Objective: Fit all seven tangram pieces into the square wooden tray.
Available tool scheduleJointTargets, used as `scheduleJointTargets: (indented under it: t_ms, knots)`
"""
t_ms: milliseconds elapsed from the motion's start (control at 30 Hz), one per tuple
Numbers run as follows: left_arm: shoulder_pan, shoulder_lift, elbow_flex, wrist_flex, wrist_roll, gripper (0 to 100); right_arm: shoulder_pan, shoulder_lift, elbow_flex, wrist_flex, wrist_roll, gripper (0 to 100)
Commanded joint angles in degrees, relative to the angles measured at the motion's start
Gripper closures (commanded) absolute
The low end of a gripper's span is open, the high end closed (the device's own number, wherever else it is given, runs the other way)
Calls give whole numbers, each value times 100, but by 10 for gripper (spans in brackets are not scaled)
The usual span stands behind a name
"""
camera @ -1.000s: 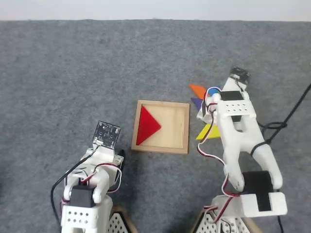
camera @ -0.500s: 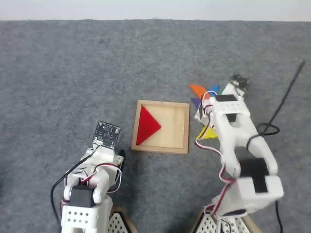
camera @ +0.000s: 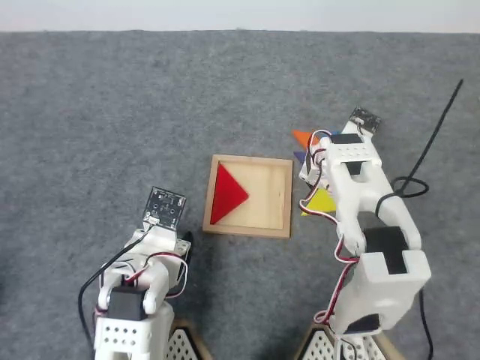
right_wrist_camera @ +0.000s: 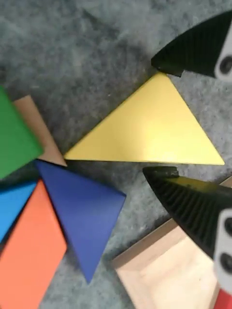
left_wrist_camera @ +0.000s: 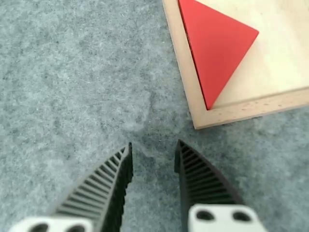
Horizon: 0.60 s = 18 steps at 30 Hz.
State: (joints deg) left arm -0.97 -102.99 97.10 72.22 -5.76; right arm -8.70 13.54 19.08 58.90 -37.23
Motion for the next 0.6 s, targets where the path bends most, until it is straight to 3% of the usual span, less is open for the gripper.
scheduleJointTargets:
  t_ms: [0, 233, 567]
  knots:
    - [-26, -114, -57, 18, 44, 863, -22, -40, -246, 57, 79, 710]
    - [-26, -114, -57, 18, 44, 863, -4, -92, -229, 84, 299, 786]
    - [-26, -114, -57, 18, 44, 863, 295, -251, -220, 602, 325, 790]
